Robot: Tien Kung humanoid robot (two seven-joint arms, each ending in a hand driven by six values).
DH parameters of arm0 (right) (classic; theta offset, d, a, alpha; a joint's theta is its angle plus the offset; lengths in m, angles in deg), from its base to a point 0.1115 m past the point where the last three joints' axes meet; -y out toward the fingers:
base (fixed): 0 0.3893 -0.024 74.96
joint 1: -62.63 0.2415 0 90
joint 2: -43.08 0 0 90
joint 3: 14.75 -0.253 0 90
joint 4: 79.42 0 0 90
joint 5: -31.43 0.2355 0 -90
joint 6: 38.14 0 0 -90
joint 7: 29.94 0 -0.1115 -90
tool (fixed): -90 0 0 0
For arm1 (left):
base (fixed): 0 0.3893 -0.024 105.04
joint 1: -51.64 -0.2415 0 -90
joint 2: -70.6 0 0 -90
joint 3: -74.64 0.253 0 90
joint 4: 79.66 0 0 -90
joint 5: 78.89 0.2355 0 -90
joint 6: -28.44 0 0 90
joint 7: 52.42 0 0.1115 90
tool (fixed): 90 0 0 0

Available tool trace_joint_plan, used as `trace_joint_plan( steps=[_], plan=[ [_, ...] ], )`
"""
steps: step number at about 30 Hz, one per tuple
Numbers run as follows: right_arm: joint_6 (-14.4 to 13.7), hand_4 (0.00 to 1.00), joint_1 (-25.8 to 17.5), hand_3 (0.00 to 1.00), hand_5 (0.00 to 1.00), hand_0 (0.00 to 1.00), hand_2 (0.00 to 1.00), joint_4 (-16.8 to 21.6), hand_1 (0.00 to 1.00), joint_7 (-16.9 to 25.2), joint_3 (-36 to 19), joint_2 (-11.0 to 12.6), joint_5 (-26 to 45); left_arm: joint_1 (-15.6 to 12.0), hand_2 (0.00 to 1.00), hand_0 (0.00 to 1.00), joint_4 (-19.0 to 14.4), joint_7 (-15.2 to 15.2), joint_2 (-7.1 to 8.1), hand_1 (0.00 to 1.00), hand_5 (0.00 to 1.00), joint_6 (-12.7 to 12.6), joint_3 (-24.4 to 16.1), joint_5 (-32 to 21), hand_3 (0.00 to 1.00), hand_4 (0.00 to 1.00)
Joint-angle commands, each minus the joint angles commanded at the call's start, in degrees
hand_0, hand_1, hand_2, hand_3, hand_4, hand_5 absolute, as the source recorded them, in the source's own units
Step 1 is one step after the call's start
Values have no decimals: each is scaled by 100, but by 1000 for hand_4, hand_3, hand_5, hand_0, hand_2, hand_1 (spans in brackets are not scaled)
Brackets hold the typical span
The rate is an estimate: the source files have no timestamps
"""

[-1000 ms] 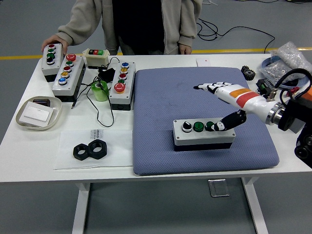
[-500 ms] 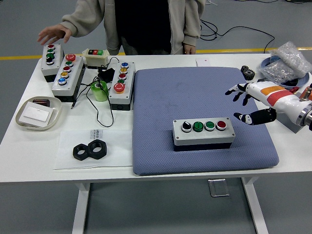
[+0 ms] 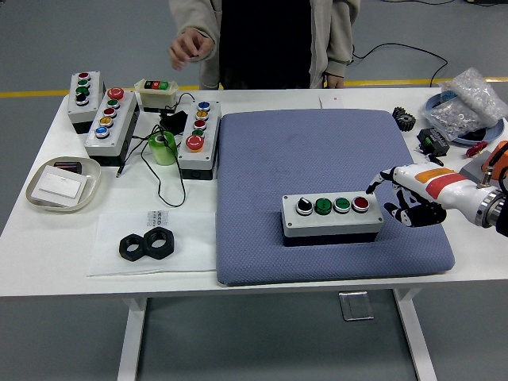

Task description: Pick up the button,place it on the desk,press the button,press the button

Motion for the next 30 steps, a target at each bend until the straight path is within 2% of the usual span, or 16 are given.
trace_joint_plan(
  steps=[8,22,30],
  plan=[
    [1,532,-15,713,2,323,164,75,34,-19,97,-42,-18,-14,850,738,-1,6,2,828,998,1,-15,34,818,621],
    [-58,528,58,724,2,330,171,-184,45,-88,332,-165,-95,-43,851,747,-10,28,-1,828,998,7,-27,73,818,620],
    [56,528,103,723,2,334,173,-141,49,-163,380,-166,-96,-9,850,748,-7,17,-1,829,998,12,-4,24,819,620]
  ],
)
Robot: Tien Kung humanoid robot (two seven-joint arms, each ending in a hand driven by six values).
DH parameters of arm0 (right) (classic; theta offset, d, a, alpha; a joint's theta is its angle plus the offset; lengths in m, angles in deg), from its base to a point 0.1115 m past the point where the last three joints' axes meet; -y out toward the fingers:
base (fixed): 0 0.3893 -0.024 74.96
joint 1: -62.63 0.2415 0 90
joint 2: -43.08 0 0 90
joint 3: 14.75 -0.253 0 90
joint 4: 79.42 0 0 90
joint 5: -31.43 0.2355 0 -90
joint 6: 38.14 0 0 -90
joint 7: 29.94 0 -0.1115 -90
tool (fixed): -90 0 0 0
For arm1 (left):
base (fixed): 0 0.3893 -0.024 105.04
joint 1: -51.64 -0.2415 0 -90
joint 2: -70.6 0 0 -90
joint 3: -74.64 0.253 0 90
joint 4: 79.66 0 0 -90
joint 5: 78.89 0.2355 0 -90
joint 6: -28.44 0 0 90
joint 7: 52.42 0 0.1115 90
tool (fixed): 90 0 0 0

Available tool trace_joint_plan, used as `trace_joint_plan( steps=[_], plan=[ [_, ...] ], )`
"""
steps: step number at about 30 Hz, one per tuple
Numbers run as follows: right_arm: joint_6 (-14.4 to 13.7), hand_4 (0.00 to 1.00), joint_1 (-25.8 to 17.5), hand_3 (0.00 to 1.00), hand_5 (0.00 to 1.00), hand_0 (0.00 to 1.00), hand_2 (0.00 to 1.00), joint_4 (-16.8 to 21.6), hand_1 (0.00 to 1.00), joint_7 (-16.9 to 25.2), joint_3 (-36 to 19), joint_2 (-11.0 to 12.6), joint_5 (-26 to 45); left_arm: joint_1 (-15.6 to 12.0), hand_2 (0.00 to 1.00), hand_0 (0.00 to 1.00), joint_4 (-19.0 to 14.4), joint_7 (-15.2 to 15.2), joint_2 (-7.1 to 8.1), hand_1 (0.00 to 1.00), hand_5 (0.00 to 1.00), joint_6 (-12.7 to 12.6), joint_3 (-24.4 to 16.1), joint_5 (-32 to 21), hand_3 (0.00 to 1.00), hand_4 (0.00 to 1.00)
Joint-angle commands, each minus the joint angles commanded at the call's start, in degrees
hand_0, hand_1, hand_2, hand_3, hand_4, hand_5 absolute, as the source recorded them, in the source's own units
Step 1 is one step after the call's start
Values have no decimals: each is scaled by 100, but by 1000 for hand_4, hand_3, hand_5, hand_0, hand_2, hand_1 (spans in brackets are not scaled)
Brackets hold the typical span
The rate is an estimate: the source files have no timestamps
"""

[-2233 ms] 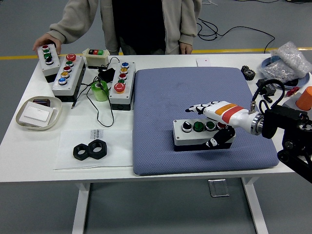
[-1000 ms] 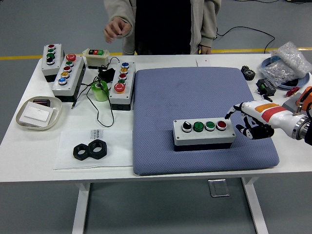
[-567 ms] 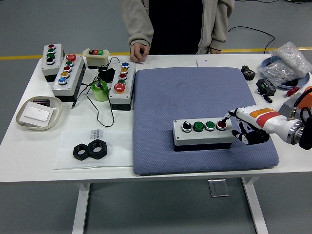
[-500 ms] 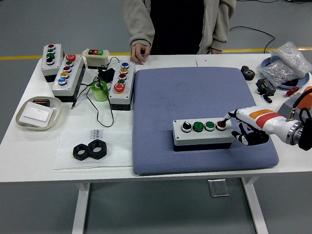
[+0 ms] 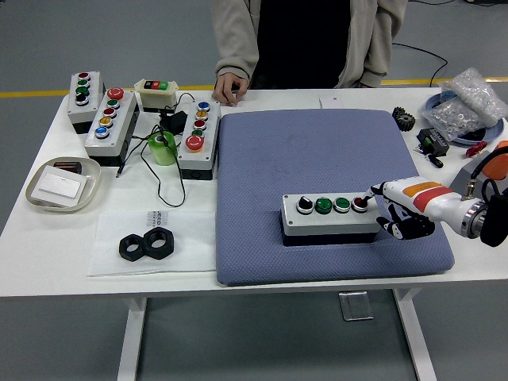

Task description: Pick up the button,place it on the desk,press the button,press the button

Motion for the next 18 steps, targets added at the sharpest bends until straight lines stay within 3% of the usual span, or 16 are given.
trace_joint_plan(
  steps=[8,18],
  plan=[
    [-33,527,73,727,2,339,175,52,51,-2,-31,-7,17,11,851,749,1,-4,2,828,998,2,8,-10,818,621],
    [-265,524,30,734,2,347,180,333,55,33,-223,-19,55,13,850,747,-1,-8,7,827,998,7,14,-11,818,620]
  ],
)
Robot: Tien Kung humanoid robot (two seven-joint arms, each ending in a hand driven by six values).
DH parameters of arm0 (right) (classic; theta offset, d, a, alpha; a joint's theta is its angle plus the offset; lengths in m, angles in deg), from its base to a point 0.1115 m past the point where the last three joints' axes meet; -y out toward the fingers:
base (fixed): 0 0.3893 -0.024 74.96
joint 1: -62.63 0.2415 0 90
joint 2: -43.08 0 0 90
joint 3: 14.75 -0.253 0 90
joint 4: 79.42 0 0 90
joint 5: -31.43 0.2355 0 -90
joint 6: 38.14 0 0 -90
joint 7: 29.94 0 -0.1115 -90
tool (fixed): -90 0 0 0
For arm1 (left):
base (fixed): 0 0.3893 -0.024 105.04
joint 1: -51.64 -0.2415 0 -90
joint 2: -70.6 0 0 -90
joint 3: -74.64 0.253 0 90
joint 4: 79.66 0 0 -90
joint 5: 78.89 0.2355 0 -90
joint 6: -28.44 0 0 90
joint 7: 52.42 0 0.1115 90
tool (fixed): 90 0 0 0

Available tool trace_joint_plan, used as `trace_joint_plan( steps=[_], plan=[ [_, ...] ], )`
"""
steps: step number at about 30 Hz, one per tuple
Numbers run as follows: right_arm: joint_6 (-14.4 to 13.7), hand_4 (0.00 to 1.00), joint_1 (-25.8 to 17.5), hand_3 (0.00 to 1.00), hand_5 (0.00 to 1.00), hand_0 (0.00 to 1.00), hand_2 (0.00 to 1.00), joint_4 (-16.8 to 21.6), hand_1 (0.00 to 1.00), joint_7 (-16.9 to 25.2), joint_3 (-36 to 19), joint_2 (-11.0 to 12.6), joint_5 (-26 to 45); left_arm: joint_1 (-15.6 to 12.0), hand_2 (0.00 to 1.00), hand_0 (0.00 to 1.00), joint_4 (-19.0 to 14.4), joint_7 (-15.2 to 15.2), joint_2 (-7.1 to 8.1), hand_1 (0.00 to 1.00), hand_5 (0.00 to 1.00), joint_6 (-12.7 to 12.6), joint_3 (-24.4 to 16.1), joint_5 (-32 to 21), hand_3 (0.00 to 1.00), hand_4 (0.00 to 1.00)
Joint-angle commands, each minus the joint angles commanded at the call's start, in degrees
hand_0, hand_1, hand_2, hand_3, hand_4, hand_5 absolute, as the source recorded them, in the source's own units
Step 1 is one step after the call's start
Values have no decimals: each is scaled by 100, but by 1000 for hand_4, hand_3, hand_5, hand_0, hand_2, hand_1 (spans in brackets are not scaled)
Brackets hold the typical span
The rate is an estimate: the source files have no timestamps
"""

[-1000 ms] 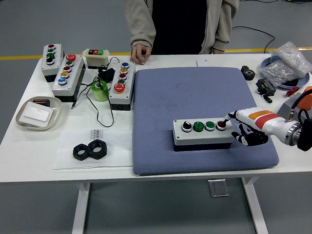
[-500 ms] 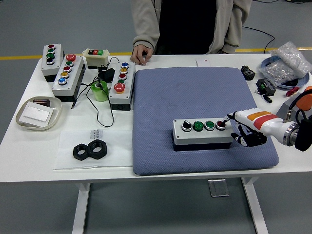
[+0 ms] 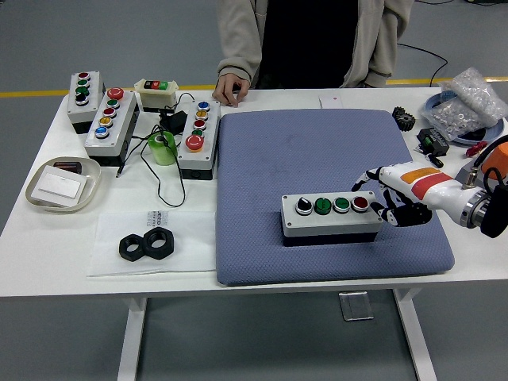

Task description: Pick up the button,place it on the desk,press the button,press the button

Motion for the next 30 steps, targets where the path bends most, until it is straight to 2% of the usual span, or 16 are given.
trace_joint_plan(
  steps=[11,22,30],
  plan=[
    [58,527,51,743,2,350,181,61,56,-37,219,-95,6,4,850,743,-1,-8,2,827,998,-1,14,-28,818,621],
    [69,533,155,746,2,351,181,-240,56,-71,430,-257,-19,3,848,743,-4,-4,-1,827,998,-2,14,-21,818,620],
    [156,535,159,748,2,352,184,-268,57,-104,560,-247,-31,7,848,742,-2,0,-3,827,998,-4,7,-17,818,619]
  ],
)
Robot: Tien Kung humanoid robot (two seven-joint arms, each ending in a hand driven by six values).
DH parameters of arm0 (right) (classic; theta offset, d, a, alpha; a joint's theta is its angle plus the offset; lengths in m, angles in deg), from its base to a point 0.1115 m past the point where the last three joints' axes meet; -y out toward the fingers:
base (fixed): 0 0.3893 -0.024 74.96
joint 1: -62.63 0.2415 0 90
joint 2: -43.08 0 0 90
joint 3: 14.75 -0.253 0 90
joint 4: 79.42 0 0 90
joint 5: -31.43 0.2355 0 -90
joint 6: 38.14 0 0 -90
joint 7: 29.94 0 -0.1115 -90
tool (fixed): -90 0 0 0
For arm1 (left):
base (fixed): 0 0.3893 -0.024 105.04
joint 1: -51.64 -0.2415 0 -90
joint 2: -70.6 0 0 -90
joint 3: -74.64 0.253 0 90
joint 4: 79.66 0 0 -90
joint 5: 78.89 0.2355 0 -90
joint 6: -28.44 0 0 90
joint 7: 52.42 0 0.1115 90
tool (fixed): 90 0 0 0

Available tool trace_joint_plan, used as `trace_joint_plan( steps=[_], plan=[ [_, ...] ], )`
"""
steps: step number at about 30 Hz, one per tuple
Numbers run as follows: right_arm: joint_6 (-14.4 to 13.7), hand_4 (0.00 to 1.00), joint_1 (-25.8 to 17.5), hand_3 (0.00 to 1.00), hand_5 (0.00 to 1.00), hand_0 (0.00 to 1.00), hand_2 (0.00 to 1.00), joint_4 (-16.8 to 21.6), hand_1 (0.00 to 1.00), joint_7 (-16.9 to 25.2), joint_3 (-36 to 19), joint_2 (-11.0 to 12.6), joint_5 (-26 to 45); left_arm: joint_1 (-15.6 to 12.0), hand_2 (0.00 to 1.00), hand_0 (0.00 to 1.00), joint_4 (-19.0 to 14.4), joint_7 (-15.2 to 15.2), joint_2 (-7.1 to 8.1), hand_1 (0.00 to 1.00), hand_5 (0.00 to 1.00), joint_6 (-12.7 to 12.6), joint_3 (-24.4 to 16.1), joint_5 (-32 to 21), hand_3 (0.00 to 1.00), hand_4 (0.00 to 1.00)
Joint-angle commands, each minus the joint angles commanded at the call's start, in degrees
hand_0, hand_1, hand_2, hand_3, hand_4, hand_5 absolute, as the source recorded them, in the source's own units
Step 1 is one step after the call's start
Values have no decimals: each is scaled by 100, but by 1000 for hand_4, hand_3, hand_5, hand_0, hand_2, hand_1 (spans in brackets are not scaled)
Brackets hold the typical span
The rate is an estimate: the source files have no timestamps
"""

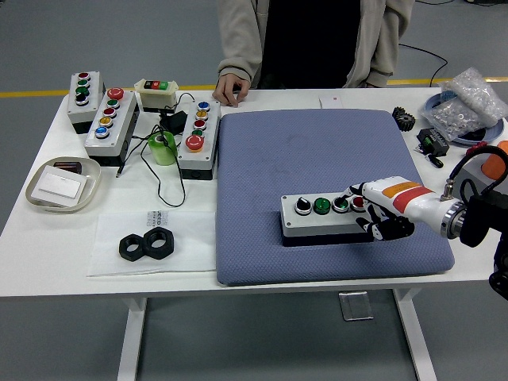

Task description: Pick up the button,place it on the desk,press the button,press the button

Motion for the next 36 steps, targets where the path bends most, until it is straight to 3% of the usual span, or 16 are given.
trace_joint_plan(
  steps=[9,16,19,20,22,25,26,29,31,32,36],
  plan=[
    [6,541,-23,751,2,352,184,4,57,-16,37,-8,-18,-20,849,742,1,14,-7,828,998,-5,-33,46,818,621],
    [-278,550,-125,766,2,371,197,284,67,-42,-344,65,-129,-45,849,744,1,26,-7,826,998,-7,-62,97,818,620],
    [-373,550,-171,766,2,371,197,465,67,-60,-535,113,-506,-51,849,744,1,31,-4,826,998,-5,-75,122,818,620],
    [-364,869,-180,942,94,325,271,500,153,-60,-574,119,-688,-52,850,742,1,33,-3,826,998,-5,-80,130,818,619],
    [-364,869,-208,942,94,325,271,568,153,-61,-667,128,-905,-54,850,742,0,35,-2,826,998,-4,-83,140,818,619],
    [-701,869,-269,942,94,325,271,592,153,-135,-779,124,-811,-58,850,742,1,36,-2,826,998,-6,-90,151,818,619],
    [-904,919,-283,978,152,414,360,586,268,-157,-801,119,-750,-59,850,742,1,36,-2,826,998,-6,-91,154,818,620],
    [-1437,919,-358,978,152,414,360,540,268,-215,-937,78,-236,-62,850,742,1,37,-3,826,998,-5,-94,157,818,620],
    [-1843,919,-499,978,152,414,360,396,268,1,-1211,-31,188,-58,850,742,0,27,-2,826,998,-3,-68,126,818,620],
    [-2087,708,-544,982,269,932,946,340,863,122,-1334,-64,449,-56,848,741,0,24,-2,827,998,-4,-59,116,818,620],
    [-2658,708,-701,982,269,932,946,122,863,577,-1654,-164,1417,-42,848,741,-1,15,0,827,998,-5,-35,83,818,620]
  ],
)
